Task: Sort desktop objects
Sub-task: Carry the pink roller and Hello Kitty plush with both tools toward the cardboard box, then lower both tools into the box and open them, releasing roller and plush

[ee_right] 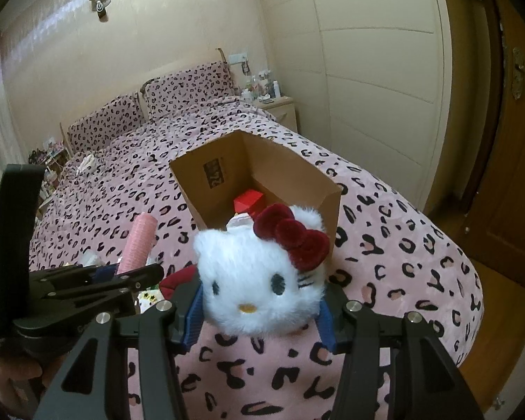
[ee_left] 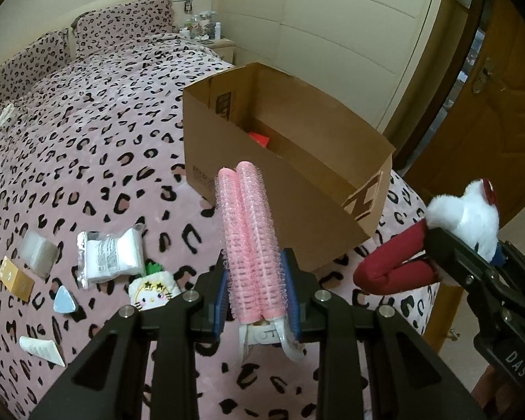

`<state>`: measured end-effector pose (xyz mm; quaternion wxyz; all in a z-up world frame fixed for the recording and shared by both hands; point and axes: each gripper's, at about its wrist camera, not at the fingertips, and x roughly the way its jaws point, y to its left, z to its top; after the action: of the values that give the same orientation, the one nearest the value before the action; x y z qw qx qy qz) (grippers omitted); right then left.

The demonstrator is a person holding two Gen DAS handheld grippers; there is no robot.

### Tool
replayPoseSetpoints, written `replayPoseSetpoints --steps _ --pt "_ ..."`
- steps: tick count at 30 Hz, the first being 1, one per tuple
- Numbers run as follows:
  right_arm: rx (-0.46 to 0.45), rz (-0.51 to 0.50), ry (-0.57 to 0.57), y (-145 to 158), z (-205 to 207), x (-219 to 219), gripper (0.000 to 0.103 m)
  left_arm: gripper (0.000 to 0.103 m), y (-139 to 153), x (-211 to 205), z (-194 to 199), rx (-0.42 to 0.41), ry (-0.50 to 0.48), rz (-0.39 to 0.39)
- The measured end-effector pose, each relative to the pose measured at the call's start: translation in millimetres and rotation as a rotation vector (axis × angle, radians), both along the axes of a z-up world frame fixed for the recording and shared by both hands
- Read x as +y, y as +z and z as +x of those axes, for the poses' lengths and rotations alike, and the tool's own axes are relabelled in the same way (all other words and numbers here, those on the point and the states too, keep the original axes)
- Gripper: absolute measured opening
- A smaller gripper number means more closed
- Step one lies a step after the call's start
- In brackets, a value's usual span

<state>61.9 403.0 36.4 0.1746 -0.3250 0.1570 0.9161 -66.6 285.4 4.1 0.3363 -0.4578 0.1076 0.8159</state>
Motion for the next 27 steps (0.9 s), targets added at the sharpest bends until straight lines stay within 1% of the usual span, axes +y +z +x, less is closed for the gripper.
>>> replayPoseSetpoints --steps 6,10,17,24,27 --pt "0.014 0.008 0.0 8.6 -7.1 6.6 0.053 0.028 5.8 10.3 -9.9 -0.016 -0.016 0.01" --pt "0.023 0.001 0.008 14.1 -19.4 12.3 0.053 0.028 12.1 20.2 -21.1 -0.033 -0.038 0.015" --pt "0.005 0.015 0.005 21.4 -53.3 26.0 0.053 0.028 21.5 39.2 -56.7 -0.081 -0.054 0.035" --pt "-0.007 0.023 -0.027 22.1 -81.4 42.1 0.053 0.028 32.7 73.5 -90.2 -0.062 -0.084 0.01" --pt "-0.006 0.019 -0.045 22.9 -92.9 51.6 0.053 0.028 38.2 90.5 -105.3 -0.056 -0.103 0.012"
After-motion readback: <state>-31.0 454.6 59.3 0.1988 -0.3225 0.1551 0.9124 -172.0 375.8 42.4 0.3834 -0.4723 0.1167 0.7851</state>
